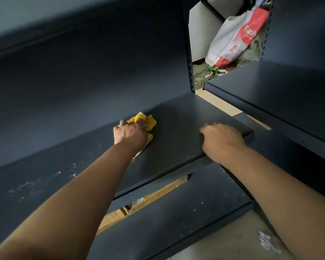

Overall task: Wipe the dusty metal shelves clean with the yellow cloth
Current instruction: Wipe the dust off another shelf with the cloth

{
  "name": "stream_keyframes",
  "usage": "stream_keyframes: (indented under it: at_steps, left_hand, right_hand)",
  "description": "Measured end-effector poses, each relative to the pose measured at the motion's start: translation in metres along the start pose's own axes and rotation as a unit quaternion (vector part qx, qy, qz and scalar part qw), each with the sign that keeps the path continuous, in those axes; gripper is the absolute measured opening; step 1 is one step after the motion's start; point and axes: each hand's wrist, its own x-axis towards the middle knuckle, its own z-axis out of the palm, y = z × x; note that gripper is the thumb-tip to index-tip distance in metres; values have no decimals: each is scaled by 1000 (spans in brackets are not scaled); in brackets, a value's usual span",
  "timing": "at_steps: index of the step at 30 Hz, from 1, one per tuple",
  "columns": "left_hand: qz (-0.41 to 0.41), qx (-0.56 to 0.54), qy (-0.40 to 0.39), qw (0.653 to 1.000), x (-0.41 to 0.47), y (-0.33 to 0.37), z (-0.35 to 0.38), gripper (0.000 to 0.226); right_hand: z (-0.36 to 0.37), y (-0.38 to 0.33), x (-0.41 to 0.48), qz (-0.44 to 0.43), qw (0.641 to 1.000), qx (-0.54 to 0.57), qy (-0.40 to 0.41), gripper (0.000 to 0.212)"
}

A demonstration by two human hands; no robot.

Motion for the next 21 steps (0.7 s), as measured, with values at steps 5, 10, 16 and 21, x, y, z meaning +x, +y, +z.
stream_keyframes:
  at_steps: [5,10,16,21]
  left_hand:
    - [41,-95,2,995,-22,4,-3,44]
    - [48,-335,-18,941,-43,16,-21,24]
    - [-27,-739,-122,662,-34,17,-72,15]
    - [-33,-341,58,938,-7,-9,-57,46]
  right_hand:
    - [0,-10,-9,-41,999,8,13,33]
    - [-4,4,-13,-54,996,74,4,45]
    - [-14,14,-16,-14,993,115,9,49]
    - [-11,21,-17,-13,992,123,0,40]
